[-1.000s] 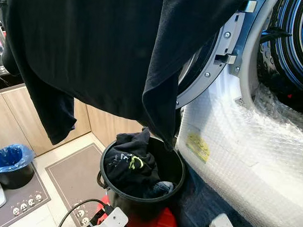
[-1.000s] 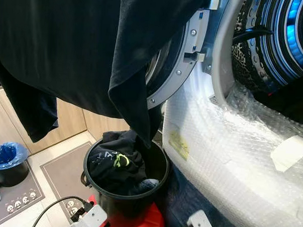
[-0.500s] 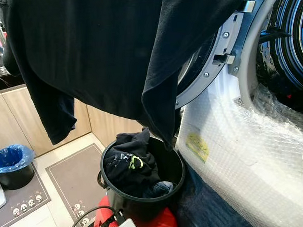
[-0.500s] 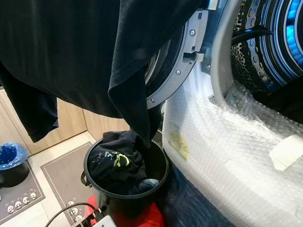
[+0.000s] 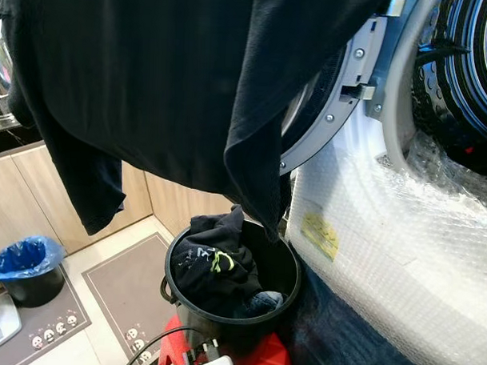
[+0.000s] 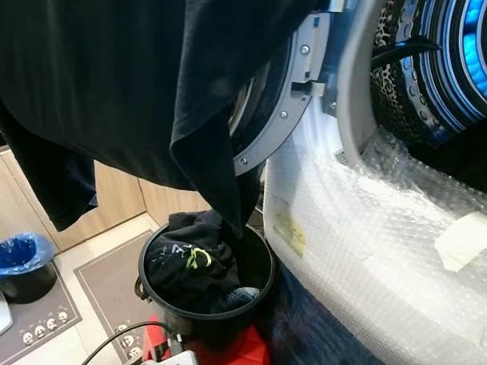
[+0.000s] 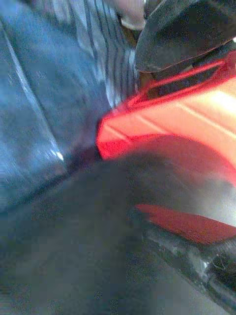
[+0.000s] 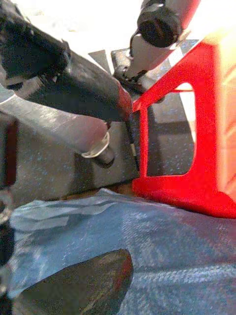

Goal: Clothes washing

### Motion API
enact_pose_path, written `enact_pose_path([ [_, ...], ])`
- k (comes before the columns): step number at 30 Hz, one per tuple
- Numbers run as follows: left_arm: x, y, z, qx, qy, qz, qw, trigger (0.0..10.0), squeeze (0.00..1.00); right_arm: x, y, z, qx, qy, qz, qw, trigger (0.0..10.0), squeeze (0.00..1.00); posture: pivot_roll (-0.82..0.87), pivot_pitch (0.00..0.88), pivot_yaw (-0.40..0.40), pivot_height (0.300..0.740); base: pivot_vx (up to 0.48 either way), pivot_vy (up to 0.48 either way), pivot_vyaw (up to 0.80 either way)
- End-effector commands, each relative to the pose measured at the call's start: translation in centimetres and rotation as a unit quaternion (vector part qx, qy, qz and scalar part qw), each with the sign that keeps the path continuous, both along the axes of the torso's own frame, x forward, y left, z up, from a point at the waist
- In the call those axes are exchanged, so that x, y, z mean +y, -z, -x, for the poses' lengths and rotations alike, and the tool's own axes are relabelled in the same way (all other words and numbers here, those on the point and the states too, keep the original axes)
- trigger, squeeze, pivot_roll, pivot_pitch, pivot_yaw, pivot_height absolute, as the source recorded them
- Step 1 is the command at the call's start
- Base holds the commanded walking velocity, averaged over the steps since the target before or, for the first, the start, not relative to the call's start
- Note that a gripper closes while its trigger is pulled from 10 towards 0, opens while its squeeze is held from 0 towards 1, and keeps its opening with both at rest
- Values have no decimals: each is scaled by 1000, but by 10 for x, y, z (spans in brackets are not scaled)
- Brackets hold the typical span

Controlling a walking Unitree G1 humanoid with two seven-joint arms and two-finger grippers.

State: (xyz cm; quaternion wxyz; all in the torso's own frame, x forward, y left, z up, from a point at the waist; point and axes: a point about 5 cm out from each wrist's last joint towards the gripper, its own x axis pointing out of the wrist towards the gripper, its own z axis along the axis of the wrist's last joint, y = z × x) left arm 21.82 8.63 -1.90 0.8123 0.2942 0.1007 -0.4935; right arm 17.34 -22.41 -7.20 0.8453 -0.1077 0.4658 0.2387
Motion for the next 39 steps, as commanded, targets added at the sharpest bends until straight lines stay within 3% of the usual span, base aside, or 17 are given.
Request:
enact_pose_path([
  [1, -2, -5, -2, 9, 22, 8, 1000, 10000, 0, 2, 0, -1, -5, 5, -2, 1000, 10000, 0, -67, 0, 48, 740, 0, 0, 0],
  [10, -28, -34, -17, 33, 89, 62, 994, 10000, 0, 3, 6, 11, 3, 30, -7, 1000, 10000, 0, -100, 0, 66, 740, 0, 0, 0],
  [13, -43, -55, -21, 32, 125, 101, 986, 10000, 0, 7, 9, 14, 9, 37, -14, 999, 10000, 0, -91, 0, 61, 740, 0, 0, 0],
  [17, -50, -65, -20, 19, 151, 107, 983, 10000, 0, 11, 9, 12, 12, 38, -16, 999, 10000, 0, -87, 0, 57, 740, 0, 0, 0],
  [22, -51, -80, -25, 0, 127, 127, 984, 10000, 0, 12, 9, 11, 12, 43, -16, 999, 10000, 0, -85, 0, 57, 740, 0, 0, 0],
  [25, -40, -93, -37, -31, 49, 141, 988, 10000, 0, 9, 10, 13, 18, 49, -11, 999, 10000, 0, -72, 0, 54, 740, 0, 0, 0],
  [30, -28, -101, -43, -41, -22, 160, 986, 10000, 0, 7, 11, 16, 26, 52, -7, 998, 10000, 0, -55, 0, 45, 740, 0, 0, 0],
  [32, -15, -102, -46, -27, -89, 191, 977, 10000, 0, 7, 13, 18, 31, 53, -5, 998, 10000, 0, -35, 0, 29, 740, 0, 0, 0],
  [34, -7, -103, -49, -31, -124, 198, 972, 10000, 0, 7, 13, 19, 33, 53, -4, 998, 10000, 0, -35, 0, 29, 740, 0, 0, 0],
  [38, 26, -107, -62, -54, -242, 220, 943, 10000, 0, 7, 13, 19, 39, 55, -5, 998, 10000, 0, 1, 0, -1, 740, 0, 0, 0],
  [39, 26, -107, -62, -54, -242, 220, 943, 10000, 0, 7, 13, 19, 39, 55, -5, 998, 10000, 0, 1, 0, -1, 740, 0, 0, 0],
])
